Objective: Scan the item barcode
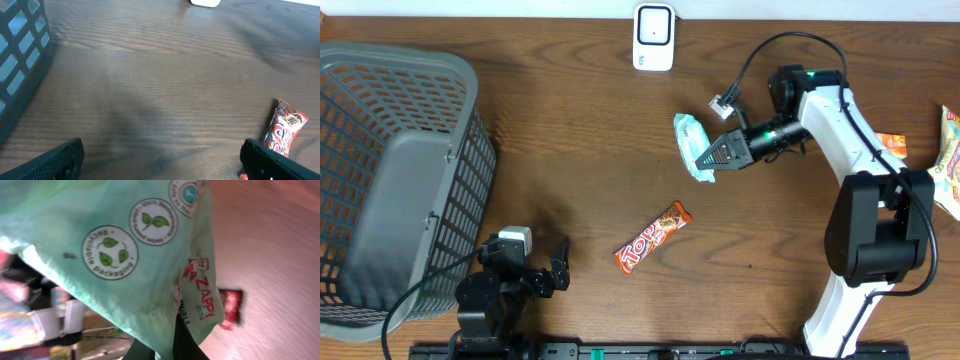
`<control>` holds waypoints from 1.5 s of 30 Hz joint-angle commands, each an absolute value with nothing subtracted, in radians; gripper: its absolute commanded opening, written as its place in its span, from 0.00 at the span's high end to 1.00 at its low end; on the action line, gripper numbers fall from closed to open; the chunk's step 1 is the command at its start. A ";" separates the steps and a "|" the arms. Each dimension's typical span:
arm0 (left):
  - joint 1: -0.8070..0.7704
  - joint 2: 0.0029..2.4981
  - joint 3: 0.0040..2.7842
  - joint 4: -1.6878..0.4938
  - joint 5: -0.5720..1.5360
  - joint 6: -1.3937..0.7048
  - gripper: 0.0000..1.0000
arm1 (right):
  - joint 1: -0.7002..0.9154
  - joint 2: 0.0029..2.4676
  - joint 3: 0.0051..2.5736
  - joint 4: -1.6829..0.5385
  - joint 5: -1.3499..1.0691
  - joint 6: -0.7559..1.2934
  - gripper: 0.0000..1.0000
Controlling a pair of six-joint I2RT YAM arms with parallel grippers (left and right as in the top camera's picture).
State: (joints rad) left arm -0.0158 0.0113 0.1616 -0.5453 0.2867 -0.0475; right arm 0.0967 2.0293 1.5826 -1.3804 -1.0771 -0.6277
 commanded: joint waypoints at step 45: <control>-0.012 0.010 0.151 -0.556 0.299 -0.038 0.00 | 0.159 2.048 1.559 -1.702 -1.224 -1.397 0.99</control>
State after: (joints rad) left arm -0.0158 0.0113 0.1616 -0.5453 0.2871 -0.0475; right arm 0.1452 2.0418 1.5623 -1.7020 -1.2098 -1.3712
